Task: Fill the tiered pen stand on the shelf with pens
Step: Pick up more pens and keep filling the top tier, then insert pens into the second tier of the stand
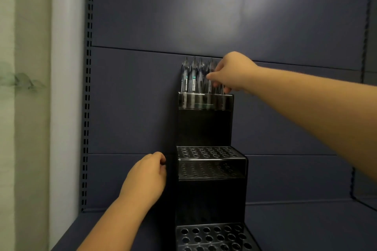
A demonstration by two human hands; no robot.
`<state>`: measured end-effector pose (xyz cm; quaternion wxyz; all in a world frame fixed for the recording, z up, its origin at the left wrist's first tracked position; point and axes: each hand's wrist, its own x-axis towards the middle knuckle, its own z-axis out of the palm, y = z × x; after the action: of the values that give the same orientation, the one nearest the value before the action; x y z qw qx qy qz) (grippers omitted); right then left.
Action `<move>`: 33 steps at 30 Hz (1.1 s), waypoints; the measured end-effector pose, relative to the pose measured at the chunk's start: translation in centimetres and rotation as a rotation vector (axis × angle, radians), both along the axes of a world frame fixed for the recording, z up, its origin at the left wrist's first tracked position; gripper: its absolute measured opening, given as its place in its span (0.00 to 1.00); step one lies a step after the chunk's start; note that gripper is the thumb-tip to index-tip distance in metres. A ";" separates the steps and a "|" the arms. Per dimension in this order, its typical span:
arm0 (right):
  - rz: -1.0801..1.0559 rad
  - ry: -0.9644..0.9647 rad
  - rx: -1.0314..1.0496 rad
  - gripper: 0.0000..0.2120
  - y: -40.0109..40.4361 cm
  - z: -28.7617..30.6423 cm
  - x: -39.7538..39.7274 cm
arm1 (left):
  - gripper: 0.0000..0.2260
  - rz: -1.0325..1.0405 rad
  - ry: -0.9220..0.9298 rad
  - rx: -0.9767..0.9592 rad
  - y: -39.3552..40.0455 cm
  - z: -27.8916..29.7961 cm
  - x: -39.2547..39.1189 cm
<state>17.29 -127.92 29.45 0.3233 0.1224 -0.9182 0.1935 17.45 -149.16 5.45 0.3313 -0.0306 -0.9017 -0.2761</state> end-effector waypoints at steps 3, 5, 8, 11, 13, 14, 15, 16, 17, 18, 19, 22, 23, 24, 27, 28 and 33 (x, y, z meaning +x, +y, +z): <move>0.031 0.223 0.018 0.14 1.0 -2.3 0.9 | 0.10 -0.005 -0.011 -0.042 -0.1 -0.6 -0.3; 0.078 0.320 0.002 0.12 2.1 -4.6 1.9 | 0.10 -0.005 -0.021 -0.078 -0.3 -0.9 -0.5; 0.118 0.422 0.003 0.09 4.9 -8.9 3.0 | 0.13 0.001 -0.061 -0.074 -0.5 -1.3 -0.7; 0.080 0.500 0.054 0.09 8.3 -13.6 3.7 | 0.14 0.018 -0.046 0.017 -0.3 -0.8 -0.5; 0.024 0.446 0.065 0.10 10.5 -16.2 4.0 | 0.14 0.060 0.071 0.119 -0.1 0.5 0.2; -0.016 0.387 0.066 0.11 11.6 -17.3 4.1 | 0.13 0.079 0.164 0.179 0.0 1.6 0.9; -0.054 0.318 0.069 0.12 12.6 -18.2 4.4 | 0.12 0.091 0.279 0.230 0.2 2.8 1.9; -0.087 0.250 0.074 0.14 13.5 -19.0 4.7 | 0.11 0.096 0.412 0.256 0.4 4.1 3.0; -0.113 0.195 0.080 0.15 14.3 -19.5 5.1 | 0.10 0.093 0.541 0.255 0.8 5.3 4.3; -0.137 0.153 0.090 0.16 15.0 -19.7 5.5 | 0.10 0.080 0.647 0.237 1.5 6.5 5.7; -0.161 0.121 0.101 0.17 15.8 -19.7 5.8 | 0.10 0.055 0.723 0.203 2.4 7.7 7.2; -0.227 0.023 0.124 0.20 18.2 -19.1 6.4 | 0.08 -0.067 0.808 0.055 6.6 10.6 10.8; -0.246 -0.015 0.129 0.20 19.0 -18.8 6.7 | 0.08 -0.123 0.779 0.019 8.6 11.4 11.6; -0.259 -0.045 0.139 0.20 20.0 -18.6 6.9 | 0.08 -0.187 0.708 -0.008 10.6 12.0 12.0; -0.297 -0.046 0.194 0.18 23.2 -18.4 8.1 | 0.14 -0.358 0.307 -0.213 17.8 11.8 11.1; -0.315 -0.034 0.208 0.18 24.5 -18.5 8.7 | 0.18 -0.403 0.185 -0.321 20.5 11.0 10.6; -0.443 -0.095 0.207 0.16 33.9 -20.5 12.3 | 0.22 -0.530 -0.015 -0.547 33.3 5.6 9.1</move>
<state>29.64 -94.05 8.98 0.3000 -0.0586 -0.9517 0.0282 26.52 -115.82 11.08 0.2215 -0.3480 -0.9053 -0.1015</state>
